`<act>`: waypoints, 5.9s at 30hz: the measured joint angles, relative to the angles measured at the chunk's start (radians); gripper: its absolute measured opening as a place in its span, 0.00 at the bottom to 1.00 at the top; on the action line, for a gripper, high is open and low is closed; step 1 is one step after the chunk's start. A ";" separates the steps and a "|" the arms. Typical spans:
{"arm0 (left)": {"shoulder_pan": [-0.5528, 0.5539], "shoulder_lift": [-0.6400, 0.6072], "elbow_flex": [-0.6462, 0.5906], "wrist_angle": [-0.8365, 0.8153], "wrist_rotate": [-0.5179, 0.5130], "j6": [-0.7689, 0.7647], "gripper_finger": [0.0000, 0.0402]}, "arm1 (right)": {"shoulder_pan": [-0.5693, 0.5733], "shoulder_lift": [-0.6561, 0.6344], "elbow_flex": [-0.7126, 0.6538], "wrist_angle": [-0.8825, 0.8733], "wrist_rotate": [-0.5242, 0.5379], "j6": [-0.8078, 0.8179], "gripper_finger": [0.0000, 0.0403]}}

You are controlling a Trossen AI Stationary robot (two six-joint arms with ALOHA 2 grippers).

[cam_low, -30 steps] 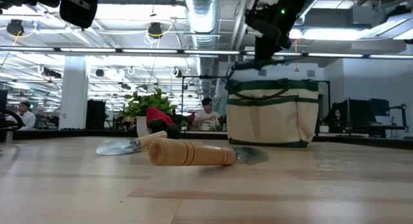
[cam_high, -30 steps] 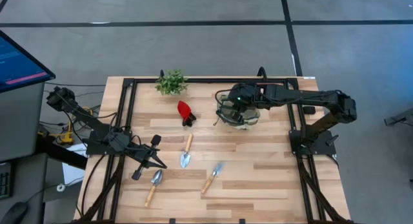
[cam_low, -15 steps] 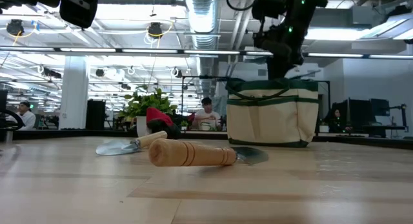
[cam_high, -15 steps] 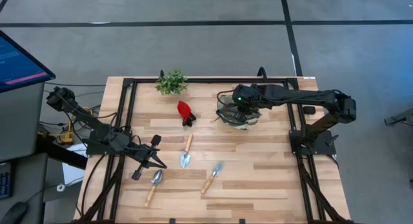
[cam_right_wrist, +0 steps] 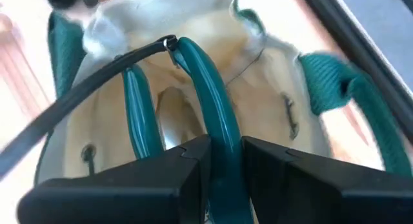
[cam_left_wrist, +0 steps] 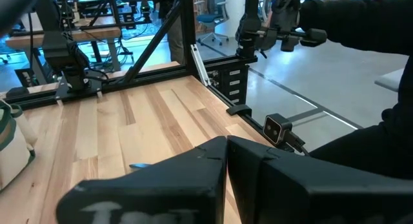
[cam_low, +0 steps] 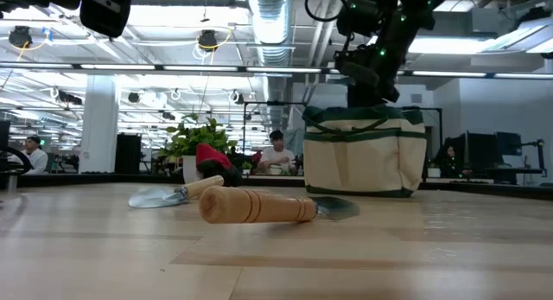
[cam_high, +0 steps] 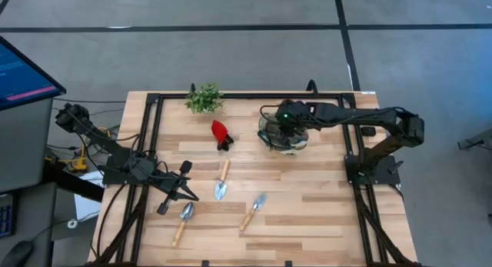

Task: Pick & Place Garden tools in Gardening bag
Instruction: Put the shear scissors into the gardening bag, then put the red glove into the gardening bag

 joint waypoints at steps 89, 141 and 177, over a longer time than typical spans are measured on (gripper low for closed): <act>0.149 0.000 -0.057 -0.208 -0.353 -0.192 0.00 | 0.583 0.161 0.215 0.232 0.018 -0.229 0.00; 0.581 0.036 -0.068 -0.097 -0.091 -0.048 0.00 | 0.340 0.073 -0.191 1.007 -0.074 -0.280 0.00; 0.797 0.342 -0.067 0.031 0.051 -0.290 0.28 | 0.521 0.034 -0.273 0.950 0.322 -0.071 0.00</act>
